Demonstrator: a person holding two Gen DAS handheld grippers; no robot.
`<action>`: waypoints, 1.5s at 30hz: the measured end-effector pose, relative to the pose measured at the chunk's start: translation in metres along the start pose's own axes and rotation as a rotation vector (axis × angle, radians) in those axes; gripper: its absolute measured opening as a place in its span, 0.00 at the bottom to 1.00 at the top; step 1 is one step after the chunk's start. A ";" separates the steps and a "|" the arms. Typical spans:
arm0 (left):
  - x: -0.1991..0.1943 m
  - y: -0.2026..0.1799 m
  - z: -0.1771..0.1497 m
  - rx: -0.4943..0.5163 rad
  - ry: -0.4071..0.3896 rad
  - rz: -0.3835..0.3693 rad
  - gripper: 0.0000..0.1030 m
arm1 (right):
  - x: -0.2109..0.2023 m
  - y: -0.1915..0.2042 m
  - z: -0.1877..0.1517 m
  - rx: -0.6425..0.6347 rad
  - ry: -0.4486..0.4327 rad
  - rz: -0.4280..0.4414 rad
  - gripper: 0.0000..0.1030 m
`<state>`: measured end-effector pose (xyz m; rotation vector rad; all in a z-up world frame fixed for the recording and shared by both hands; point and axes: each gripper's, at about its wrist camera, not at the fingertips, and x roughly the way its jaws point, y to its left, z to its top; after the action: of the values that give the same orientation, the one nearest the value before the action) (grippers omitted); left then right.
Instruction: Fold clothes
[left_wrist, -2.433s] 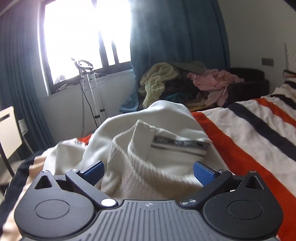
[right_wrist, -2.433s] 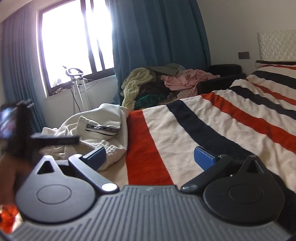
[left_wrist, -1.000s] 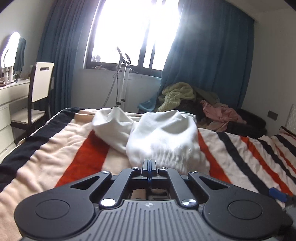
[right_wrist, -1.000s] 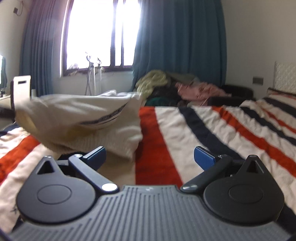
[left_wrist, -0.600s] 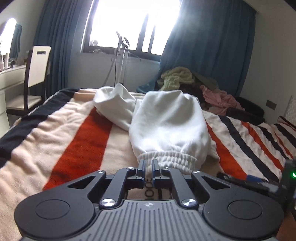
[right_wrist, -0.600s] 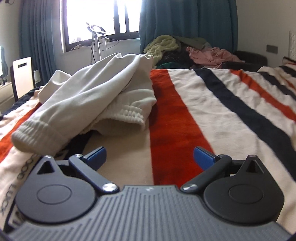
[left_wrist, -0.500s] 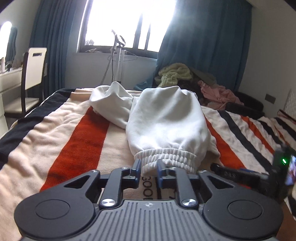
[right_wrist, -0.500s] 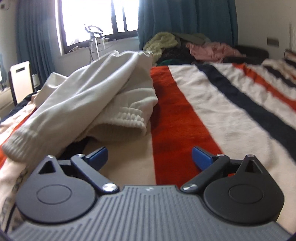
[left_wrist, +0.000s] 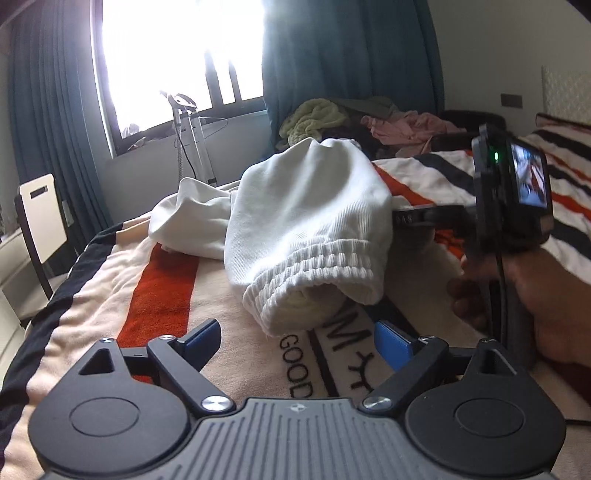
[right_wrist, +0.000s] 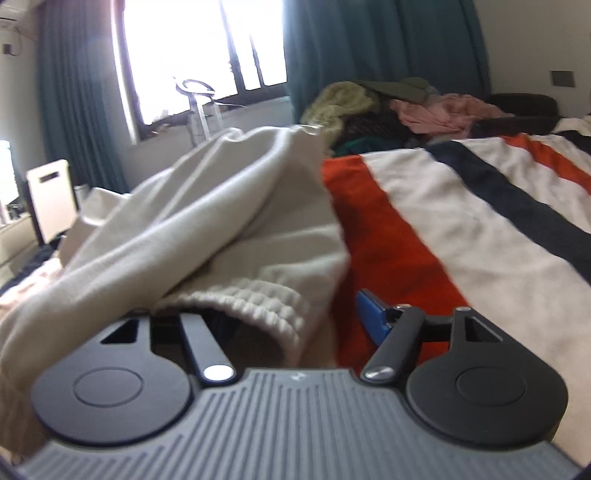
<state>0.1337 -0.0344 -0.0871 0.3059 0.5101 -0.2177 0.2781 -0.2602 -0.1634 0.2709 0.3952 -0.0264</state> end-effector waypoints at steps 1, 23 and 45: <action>0.003 0.000 0.000 -0.001 0.000 0.009 0.89 | 0.004 0.001 0.003 0.014 0.001 0.025 0.63; -0.085 0.024 0.008 0.000 -0.244 -0.163 0.95 | -0.219 0.043 0.066 -0.216 -0.295 0.014 0.16; -0.049 -0.040 -0.049 0.518 -0.066 0.062 1.00 | -0.244 -0.006 -0.005 0.043 -0.076 -0.165 0.18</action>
<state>0.0591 -0.0485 -0.1118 0.8154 0.3720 -0.2971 0.0512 -0.2710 -0.0754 0.2785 0.3405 -0.2066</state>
